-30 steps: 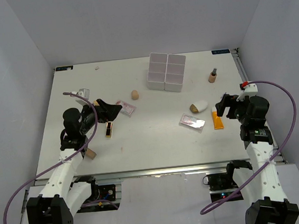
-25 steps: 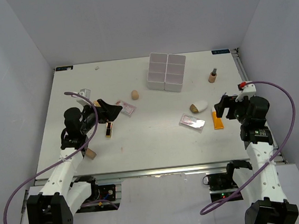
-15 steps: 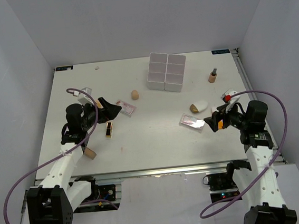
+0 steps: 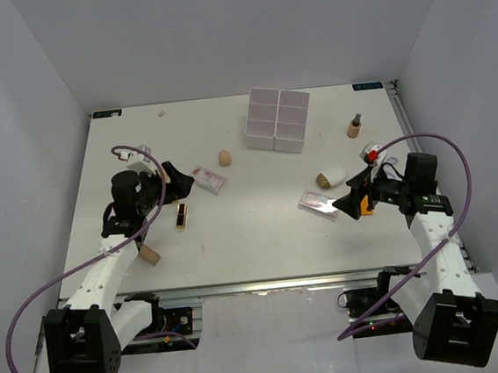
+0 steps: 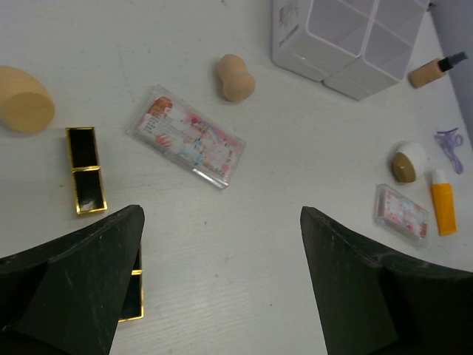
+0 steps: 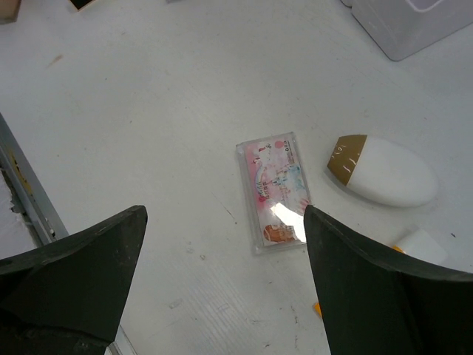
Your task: Organize the makeup
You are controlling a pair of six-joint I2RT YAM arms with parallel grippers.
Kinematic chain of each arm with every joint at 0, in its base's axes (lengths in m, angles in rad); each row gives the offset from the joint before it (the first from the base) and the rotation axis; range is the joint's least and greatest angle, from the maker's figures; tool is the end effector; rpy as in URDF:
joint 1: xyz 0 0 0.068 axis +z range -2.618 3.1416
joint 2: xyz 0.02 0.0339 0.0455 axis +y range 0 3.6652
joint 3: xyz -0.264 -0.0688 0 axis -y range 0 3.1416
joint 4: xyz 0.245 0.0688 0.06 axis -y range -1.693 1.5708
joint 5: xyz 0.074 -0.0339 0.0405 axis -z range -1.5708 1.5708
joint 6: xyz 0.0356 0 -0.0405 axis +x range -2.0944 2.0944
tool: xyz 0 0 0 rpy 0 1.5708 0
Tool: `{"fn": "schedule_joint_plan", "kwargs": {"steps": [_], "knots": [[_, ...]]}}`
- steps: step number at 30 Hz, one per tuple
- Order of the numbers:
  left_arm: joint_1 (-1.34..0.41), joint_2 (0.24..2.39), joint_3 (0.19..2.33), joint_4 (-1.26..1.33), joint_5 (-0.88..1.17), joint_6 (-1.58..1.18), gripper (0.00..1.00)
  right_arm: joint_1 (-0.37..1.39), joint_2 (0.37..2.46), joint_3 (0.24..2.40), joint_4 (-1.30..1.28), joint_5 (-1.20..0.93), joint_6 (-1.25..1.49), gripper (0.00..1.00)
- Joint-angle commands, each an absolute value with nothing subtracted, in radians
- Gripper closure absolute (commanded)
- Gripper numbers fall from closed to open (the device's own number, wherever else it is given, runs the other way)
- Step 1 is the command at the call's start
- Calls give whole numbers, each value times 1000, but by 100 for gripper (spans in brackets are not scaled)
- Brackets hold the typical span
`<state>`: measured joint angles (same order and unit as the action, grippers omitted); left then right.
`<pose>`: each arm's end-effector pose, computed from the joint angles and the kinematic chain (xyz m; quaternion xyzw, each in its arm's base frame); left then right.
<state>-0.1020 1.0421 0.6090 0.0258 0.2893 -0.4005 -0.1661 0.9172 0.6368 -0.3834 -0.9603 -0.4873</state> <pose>0.2314 -0.0339 0.2503 -0.0446 0.8294 -0.2518 0.4967 0.1881 -0.0020 0.2548 -0.3273 0.7547 0.2686 0.5013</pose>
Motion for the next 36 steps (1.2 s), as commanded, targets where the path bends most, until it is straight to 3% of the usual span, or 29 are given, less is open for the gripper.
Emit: {"fn": "schedule_joint_plan", "kwargs": {"steps": [1, 10, 19, 26, 36], "knots": [[-97, 1063, 708, -85, 130, -332, 2, -166, 855, 627, -393, -1006, -543, 4], [-34, 1254, 856, -204, 74, -361, 3, -167, 816, 611, -393, -1045, -577, 0], [-2, 1626, 1121, -306, 67, -379, 22, -166, 796, 603, -394, -1045, -583, 0], [-2, 1793, 1251, -376, -42, -384, 27, -167, 799, 603, -393, -1032, -584, 0], [-2, 1876, 1284, -372, -100, -377, 35, -167, 803, 600, -391, -1026, -589, 0]]}}
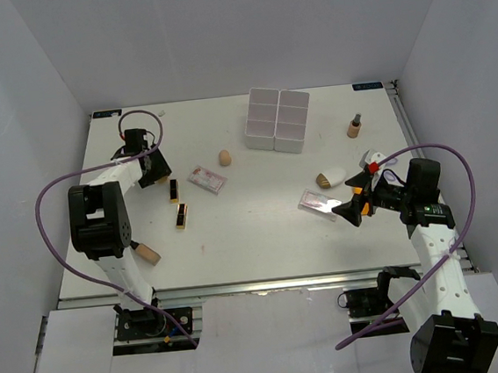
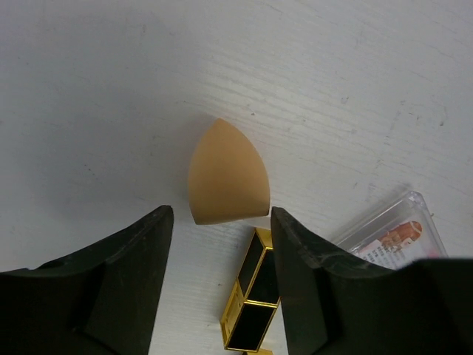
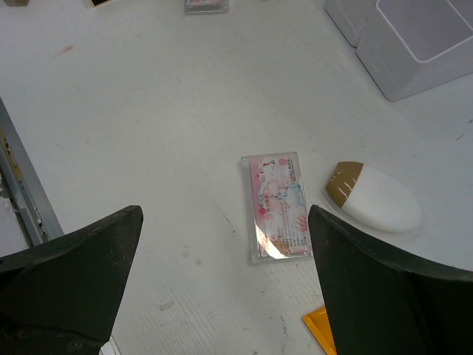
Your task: Organize the makeup
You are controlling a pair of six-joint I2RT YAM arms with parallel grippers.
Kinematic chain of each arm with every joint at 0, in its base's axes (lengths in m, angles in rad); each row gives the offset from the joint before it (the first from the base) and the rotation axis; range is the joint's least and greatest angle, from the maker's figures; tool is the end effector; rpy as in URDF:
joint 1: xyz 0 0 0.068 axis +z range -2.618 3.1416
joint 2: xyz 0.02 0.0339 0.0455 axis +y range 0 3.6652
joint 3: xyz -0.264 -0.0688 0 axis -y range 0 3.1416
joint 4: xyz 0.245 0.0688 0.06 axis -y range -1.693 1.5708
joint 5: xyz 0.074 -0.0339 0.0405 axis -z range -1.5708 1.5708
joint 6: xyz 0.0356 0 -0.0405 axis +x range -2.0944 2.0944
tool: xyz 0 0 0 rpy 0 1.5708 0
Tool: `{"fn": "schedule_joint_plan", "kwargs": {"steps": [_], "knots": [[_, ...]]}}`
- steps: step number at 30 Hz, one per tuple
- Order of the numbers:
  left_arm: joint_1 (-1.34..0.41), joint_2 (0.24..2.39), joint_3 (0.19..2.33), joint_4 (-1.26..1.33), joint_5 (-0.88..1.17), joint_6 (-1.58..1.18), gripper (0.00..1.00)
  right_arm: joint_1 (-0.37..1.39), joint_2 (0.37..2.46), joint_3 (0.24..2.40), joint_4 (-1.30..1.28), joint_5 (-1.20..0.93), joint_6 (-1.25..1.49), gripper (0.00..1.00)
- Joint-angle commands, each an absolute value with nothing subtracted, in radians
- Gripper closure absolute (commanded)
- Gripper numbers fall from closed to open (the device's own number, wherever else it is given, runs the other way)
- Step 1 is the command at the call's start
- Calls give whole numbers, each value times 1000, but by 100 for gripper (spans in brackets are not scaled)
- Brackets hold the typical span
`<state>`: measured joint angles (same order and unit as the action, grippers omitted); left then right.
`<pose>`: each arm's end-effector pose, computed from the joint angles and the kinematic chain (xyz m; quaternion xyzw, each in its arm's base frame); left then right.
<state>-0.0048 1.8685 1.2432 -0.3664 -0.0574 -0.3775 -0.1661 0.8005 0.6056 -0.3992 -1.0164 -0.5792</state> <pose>0.3912 0.0002 0.1794 -0.1855 0.9399 -0.0272 0.2854 0.1677 0.0026 0.2625 -0.3817 0.7083 0.2510 0.5382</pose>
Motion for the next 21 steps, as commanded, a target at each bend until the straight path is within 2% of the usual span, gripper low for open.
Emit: {"fn": "schedule_joint_plan", "kwargs": {"steps": [1, 5, 7, 11, 12, 17, 21], "knots": [[-2, 1880, 1287, -370, -100, -378, 38, -167, 804, 600, -391, -1026, -590, 0], [-2, 1881, 1291, -358, -94, -378, 46, -166, 802, 600, -391, -1028, -591, 0], [-2, 1883, 1296, -356, -89, -376, 59, -167, 802, 598, -391, -1028, -591, 0], [-2, 1879, 1290, -356, -89, -370, 78, -167, 804, 597, -391, -1029, -592, 0], [-2, 1876, 1287, -354, -88, -368, 78, -167, 802, 597, -391, -1029, -592, 0], [-2, 1810, 1263, -331, -43, -362, 95, -167, 796, 597, -391, -1028, -592, 0], [-2, 1736, 1242, -299, 41, -371, 100, -167, 796, 597, -391, -1032, -592, 0]]}}
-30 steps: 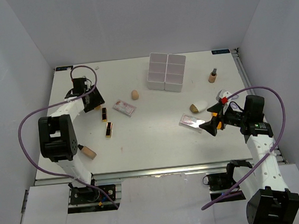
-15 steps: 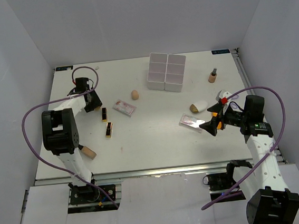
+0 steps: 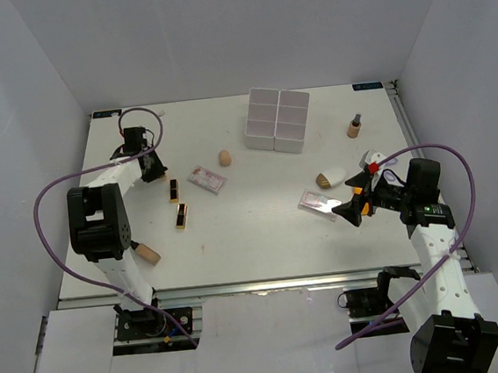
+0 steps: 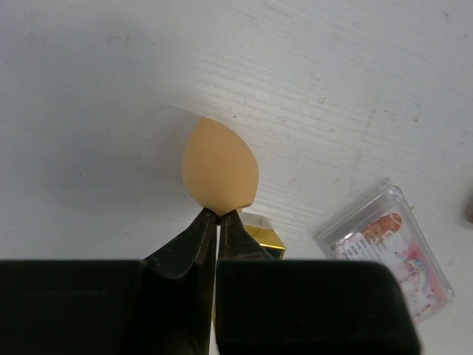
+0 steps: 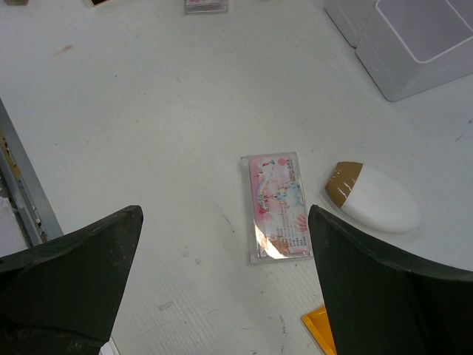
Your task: Organize the makeup
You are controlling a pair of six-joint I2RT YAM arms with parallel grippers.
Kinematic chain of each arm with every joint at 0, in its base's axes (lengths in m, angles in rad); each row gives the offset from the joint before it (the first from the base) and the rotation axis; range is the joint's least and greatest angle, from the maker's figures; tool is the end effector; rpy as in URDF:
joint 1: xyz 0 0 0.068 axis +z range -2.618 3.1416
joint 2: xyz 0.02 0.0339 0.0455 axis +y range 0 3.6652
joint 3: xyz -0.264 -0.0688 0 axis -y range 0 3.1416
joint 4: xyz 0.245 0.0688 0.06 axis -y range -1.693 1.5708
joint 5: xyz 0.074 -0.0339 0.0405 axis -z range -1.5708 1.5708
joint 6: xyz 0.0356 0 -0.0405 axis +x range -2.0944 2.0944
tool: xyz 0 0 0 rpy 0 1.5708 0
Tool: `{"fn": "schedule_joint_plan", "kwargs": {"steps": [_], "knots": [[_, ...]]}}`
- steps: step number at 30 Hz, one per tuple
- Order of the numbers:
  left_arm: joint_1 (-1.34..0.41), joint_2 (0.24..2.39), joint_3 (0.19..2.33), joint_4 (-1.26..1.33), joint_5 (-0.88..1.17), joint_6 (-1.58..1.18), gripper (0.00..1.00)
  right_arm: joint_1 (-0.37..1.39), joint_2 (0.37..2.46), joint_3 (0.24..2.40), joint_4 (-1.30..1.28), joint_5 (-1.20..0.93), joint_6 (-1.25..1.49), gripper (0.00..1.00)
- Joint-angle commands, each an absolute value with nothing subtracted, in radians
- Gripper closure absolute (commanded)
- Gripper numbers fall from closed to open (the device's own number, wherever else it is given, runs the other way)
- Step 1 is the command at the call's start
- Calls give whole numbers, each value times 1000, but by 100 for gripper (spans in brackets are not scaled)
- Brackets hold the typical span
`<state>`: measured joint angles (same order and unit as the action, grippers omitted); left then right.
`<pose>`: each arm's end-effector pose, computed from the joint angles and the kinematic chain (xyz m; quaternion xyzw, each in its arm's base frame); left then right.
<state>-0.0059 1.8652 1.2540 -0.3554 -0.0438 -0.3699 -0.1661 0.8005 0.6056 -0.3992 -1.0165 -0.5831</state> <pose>0.3939 -0.0008 0.1845 -0.1792 0.9375 -0.0350 0.2961 0.1677 0.0026 0.2625 -0.3831 0.7075 0.2500 0.5387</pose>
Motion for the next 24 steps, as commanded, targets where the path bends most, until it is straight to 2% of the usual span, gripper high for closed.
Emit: {"fn": "schedule_joint_plan", "kwargs": {"steps": [1, 11, 16, 24], "knots": [[-2, 1719, 1238, -293, 59, -374, 100, -167, 795, 595, -391, -1032, -592, 0], [-75, 1635, 1232, -248, 230, -402, 100, -169, 793, 595, -391, -1031, -594, 0], [-230, 1647, 1305, -217, 312, -420, 100, -169, 793, 594, -391, -1030, -595, 0], [-338, 1761, 1497, -130, 458, -530, 100, -171, 792, 592, -391, -1029, -595, 0]]}}
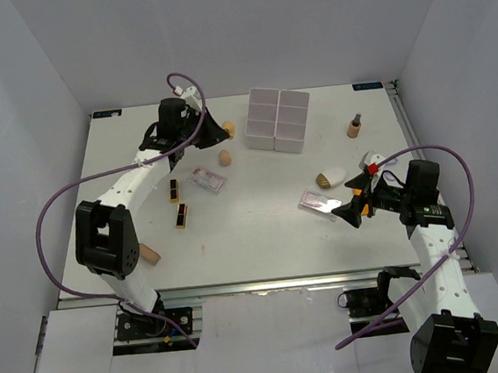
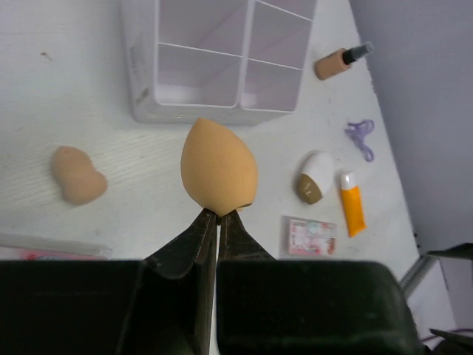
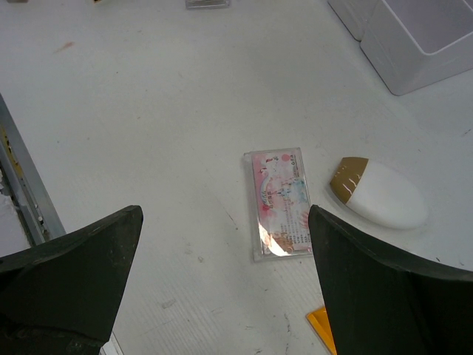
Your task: Organize the makeup
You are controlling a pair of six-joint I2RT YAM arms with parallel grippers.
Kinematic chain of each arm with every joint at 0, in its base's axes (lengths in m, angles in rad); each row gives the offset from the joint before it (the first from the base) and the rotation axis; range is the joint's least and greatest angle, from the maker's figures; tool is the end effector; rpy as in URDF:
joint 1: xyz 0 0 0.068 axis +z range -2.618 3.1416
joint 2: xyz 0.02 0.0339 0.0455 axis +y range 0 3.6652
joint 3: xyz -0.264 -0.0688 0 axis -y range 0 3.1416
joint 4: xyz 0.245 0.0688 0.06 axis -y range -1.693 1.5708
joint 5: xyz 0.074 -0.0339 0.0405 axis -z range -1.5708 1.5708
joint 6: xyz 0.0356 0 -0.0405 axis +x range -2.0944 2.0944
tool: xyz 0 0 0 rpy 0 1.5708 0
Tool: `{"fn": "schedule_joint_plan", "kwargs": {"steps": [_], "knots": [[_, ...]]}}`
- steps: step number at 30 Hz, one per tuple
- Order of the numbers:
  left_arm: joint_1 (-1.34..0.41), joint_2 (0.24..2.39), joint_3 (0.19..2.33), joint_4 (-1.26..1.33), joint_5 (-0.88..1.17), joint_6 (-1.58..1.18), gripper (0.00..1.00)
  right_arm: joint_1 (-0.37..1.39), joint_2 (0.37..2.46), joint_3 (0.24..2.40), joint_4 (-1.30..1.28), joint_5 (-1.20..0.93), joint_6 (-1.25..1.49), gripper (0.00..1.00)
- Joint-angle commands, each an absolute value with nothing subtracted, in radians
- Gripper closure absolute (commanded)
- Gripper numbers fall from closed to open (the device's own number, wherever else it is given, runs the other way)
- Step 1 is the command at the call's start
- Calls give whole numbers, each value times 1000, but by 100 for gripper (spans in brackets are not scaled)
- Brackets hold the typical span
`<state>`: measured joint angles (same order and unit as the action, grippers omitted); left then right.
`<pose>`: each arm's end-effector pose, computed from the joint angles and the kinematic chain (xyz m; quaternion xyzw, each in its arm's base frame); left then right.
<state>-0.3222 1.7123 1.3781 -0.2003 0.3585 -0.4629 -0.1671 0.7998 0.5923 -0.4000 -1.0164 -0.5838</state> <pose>0.3761 -0.1387 0.2965 0.0280 0.8589 -0.3295 0.3910 0.1670 0.0025 0.2581 -0.3807 0.7109 0.2528 0.5346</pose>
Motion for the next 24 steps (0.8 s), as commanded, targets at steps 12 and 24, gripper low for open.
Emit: {"fn": "schedule_joint_plan", "kwargs": {"steps": [12, 24], "knots": [[-431, 2032, 1797, -126, 471, -662, 100, -175, 796, 592, -390, -1028, -595, 0], [-456, 2172, 1921, -133, 335, -834, 100, -176, 795, 590, -387, -1032, -595, 0]]}}
